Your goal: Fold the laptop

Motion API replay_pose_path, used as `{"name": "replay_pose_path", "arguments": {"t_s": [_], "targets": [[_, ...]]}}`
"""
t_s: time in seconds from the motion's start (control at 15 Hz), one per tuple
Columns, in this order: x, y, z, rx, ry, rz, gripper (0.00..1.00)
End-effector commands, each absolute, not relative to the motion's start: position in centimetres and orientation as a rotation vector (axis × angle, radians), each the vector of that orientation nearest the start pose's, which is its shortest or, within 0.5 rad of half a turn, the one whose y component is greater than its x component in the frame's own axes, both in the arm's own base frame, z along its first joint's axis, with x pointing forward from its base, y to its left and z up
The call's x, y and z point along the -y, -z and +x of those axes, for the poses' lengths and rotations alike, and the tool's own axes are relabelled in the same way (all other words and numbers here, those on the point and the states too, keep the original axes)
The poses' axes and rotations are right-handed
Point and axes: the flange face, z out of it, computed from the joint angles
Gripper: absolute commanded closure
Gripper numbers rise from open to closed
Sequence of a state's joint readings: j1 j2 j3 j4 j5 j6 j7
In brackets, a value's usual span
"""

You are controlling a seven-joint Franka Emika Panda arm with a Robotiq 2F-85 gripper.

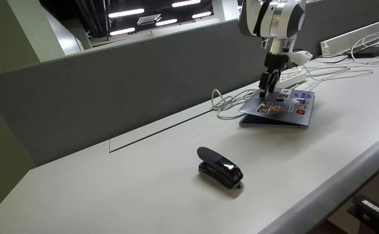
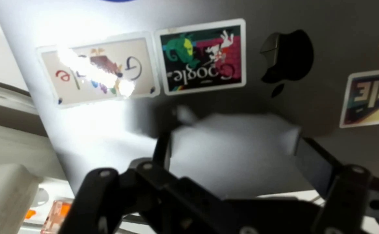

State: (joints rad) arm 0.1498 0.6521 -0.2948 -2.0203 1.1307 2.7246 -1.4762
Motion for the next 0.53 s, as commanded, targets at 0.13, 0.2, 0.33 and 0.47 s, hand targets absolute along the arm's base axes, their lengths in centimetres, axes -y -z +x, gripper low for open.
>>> {"name": "replay_pose_path", "arguments": {"t_s": [0.13, 0.2, 0.33, 0.47], "targets": [[11.7, -15.8, 59.4, 0.528, 0.542, -2.921, 0.0], [11.5, -16.1, 59.8, 0.533, 0.551, -2.923, 0.0], [11.1, -17.1, 60.9, 0.556, 0.57, -2.933, 0.0], [10.3, -17.2, 61.8, 0.575, 0.557, -2.943, 0.0]]}}
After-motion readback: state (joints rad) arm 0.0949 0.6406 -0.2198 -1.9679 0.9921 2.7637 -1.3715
